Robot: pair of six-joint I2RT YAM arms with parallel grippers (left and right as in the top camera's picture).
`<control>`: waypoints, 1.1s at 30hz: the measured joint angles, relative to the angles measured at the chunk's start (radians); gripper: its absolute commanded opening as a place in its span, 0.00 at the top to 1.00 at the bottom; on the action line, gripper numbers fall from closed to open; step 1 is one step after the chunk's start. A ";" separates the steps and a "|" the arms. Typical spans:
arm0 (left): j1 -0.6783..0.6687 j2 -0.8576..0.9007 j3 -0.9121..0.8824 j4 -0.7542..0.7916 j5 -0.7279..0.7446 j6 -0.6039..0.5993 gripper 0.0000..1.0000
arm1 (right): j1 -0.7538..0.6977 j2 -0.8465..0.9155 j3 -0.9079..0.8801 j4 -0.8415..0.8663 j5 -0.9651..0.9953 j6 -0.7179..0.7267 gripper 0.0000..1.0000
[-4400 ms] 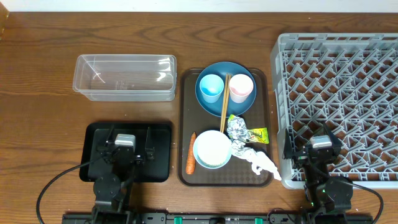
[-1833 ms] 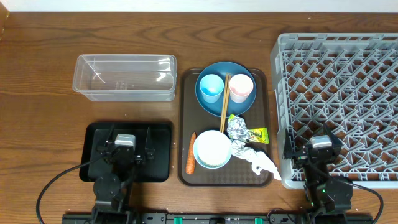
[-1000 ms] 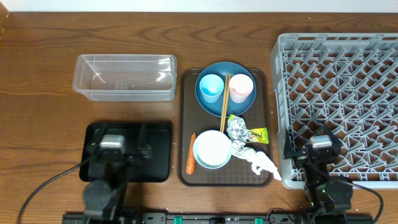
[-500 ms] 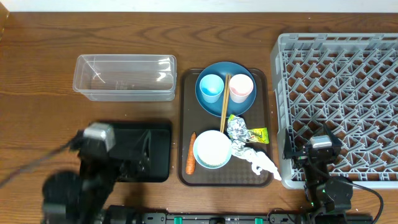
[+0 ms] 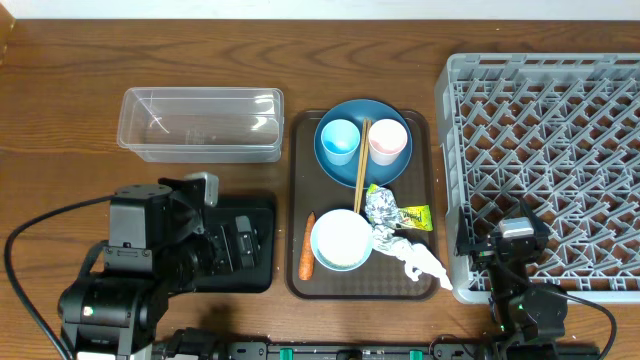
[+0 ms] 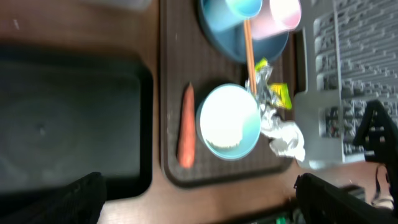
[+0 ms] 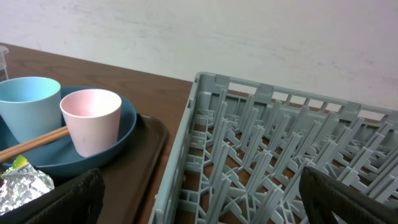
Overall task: Sort waste into correct bins and load items into the dishwasher rack
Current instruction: 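Raise the left arm and move the left gripper over the brown tray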
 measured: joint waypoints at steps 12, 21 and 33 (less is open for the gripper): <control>-0.015 0.000 -0.018 -0.058 0.008 0.000 0.01 | 0.000 0.000 0.000 0.000 0.000 0.000 0.01; -0.111 0.000 -0.025 -0.042 -0.024 -0.007 0.00 | 0.000 0.000 0.000 0.000 0.000 0.000 0.01; -0.354 0.043 -0.025 0.048 -0.241 -0.109 0.00 | 0.000 0.000 0.000 0.000 0.000 0.000 0.01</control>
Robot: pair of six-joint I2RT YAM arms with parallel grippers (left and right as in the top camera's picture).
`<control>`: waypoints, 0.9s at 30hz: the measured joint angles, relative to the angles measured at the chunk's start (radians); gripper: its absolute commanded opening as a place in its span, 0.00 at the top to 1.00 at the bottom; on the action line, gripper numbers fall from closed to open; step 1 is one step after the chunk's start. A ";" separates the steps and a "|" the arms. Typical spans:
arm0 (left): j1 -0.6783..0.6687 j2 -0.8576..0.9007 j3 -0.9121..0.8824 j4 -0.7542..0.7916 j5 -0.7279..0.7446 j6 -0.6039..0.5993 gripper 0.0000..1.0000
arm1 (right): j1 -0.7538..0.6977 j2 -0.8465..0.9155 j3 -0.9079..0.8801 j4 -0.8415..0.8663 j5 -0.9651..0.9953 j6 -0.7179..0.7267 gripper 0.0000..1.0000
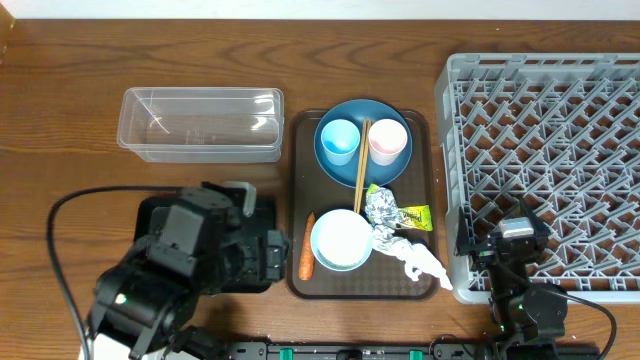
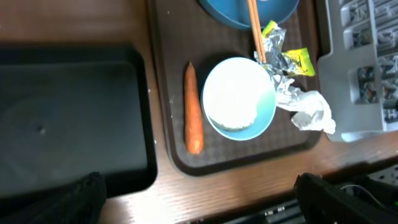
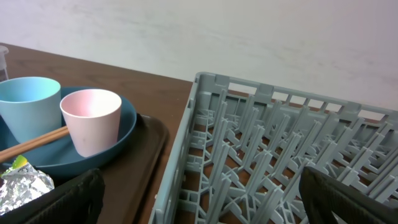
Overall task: Sort waste into correct bins and load items into the dishwasher rack
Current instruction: 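Raise the left arm and move the left gripper over the brown tray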
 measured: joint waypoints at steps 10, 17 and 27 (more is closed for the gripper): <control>-0.097 0.197 -0.003 0.038 -0.051 -0.060 0.00 | 0.000 0.000 0.000 0.000 0.000 0.000 0.01; -0.103 0.317 -0.004 0.039 -0.058 -0.088 0.00 | 0.000 0.000 0.000 0.000 0.000 0.000 0.01; -0.108 0.336 -0.018 0.048 -0.058 -0.104 0.01 | 0.000 0.000 0.000 0.000 0.000 0.000 0.01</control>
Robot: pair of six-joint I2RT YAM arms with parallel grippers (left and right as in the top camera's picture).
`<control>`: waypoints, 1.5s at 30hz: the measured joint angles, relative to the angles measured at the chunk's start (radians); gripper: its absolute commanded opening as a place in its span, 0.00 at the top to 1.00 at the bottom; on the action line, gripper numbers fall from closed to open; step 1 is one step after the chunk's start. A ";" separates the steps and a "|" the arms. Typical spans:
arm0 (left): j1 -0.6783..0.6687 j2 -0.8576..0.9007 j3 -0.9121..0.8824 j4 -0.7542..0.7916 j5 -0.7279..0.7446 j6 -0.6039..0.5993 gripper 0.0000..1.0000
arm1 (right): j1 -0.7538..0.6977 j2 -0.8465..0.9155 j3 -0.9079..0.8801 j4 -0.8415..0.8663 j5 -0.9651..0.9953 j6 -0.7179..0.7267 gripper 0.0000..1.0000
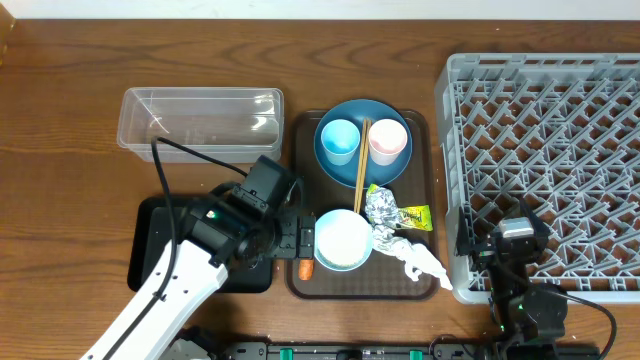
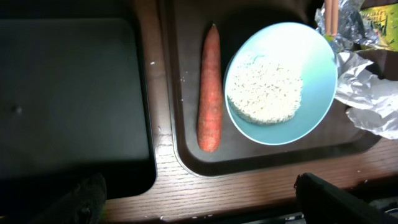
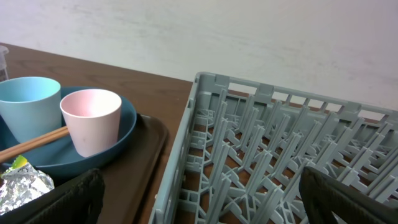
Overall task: Sort waste into correct bins and load items into the dishwasher rack
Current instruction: 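Raise the left arm and move the left gripper over the brown tray, then lower the left gripper onto the crumpled white tissue and grasp it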
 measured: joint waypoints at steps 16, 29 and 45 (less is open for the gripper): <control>-0.133 0.001 -0.261 0.233 -0.001 -0.035 0.30 | 0.000 0.000 0.000 0.000 0.000 0.000 0.01; -0.133 0.001 -0.263 0.305 -0.052 -0.014 0.46 | 0.000 0.000 0.000 0.000 0.000 0.000 0.01; -0.145 0.001 -0.143 0.405 -0.024 -0.077 0.43 | 0.000 0.000 0.000 0.000 0.000 0.000 0.01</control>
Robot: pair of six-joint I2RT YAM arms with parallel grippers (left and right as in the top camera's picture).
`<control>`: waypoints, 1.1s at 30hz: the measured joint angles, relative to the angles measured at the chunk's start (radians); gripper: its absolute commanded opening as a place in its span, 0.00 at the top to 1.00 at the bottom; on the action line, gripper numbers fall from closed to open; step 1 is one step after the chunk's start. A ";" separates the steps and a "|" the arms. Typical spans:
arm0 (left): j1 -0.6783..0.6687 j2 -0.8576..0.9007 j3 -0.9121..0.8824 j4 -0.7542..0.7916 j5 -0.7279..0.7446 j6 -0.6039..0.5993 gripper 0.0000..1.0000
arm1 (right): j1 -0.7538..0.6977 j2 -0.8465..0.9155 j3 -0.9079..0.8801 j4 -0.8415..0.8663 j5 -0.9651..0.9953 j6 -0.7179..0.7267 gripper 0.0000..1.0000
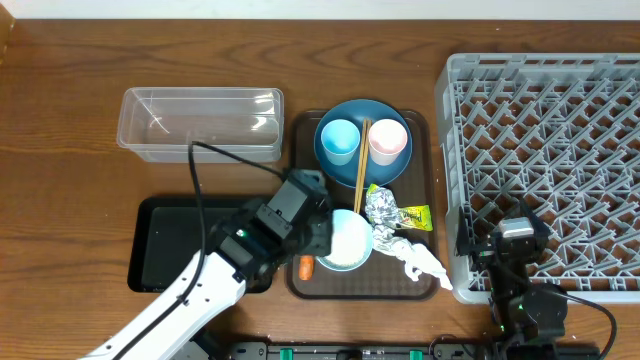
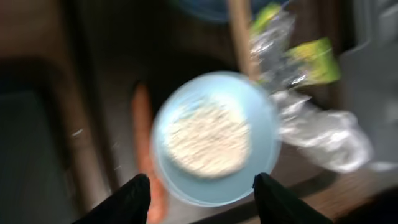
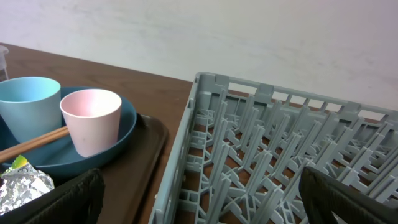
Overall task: Sort waste into correct bins and load items into the dishwasher rack
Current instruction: 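Lower the left gripper onto the crumpled white tissue and grasp it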
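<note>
On the brown tray point(image 1: 424, 180) a light blue bowl of rice point(image 1: 347, 240) stands beside an orange carrot point(image 1: 304, 267). My left gripper point(image 1: 316, 232) hangs open above the bowl's left side. In the blurred left wrist view the bowl point(image 2: 211, 137) fills the middle, the carrot point(image 2: 142, 130) lies left of it, and my left gripper point(image 2: 205, 200) holds nothing. Crumpled foil point(image 1: 380, 208), a yellow-green wrapper point(image 1: 414, 215) and white crumpled paper point(image 1: 418, 262) lie right of the bowl. My right gripper point(image 3: 199, 208) rests open at the grey rack's point(image 1: 550, 150) front left corner.
A blue plate point(image 1: 365, 165) at the tray's back carries a blue cup point(image 1: 338, 140), a pink cup point(image 1: 388, 142) and chopsticks point(image 1: 360, 160). A clear plastic bin point(image 1: 200, 122) stands at the back left, a black bin point(image 1: 170, 240) at the front left.
My left gripper has moved right, from above the carrot at the tray's left edge to above the bowl of rice. It is still open. The right arm has not moved.
First my left arm sat over the black bin at the front left. Then it stood nearer the tray, then at the tray's left edge above the carrot, and now over the bowl. Nothing on the tray has moved, and the right arm stayed still.
</note>
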 measured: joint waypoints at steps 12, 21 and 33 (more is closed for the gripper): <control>-0.222 0.179 0.009 0.350 0.025 -0.225 0.37 | 0.000 0.000 0.000 0.000 0.000 0.000 0.01; -0.306 0.323 0.009 0.445 0.025 -0.348 0.32 | 0.000 0.000 0.000 0.000 0.000 0.000 0.01; -0.338 0.345 0.009 0.416 -0.010 -0.484 0.31 | 0.000 0.000 0.000 0.000 0.000 0.000 0.01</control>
